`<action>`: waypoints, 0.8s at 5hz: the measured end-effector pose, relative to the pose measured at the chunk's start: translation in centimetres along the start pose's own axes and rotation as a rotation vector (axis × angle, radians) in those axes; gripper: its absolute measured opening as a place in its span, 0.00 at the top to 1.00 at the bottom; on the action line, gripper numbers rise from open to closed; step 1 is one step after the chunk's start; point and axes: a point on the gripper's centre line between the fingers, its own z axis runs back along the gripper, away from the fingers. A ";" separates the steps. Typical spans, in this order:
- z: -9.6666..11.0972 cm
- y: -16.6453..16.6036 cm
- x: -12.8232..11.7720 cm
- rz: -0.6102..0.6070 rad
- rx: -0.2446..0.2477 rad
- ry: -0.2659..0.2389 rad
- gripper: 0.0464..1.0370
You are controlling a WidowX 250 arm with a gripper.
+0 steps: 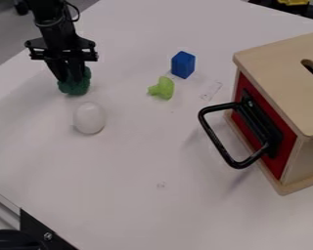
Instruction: Move the green object to the far left end of the table
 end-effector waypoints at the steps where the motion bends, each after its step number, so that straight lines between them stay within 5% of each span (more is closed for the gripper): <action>1: 0.1 0.0 -0.3 -0.017 -0.001 0.023 0.71; 3: 1.8 0.3 0.5 -0.027 -0.022 0.030 0.71; 4: 3.9 0.6 3.0 -0.019 -0.018 -0.020 0.71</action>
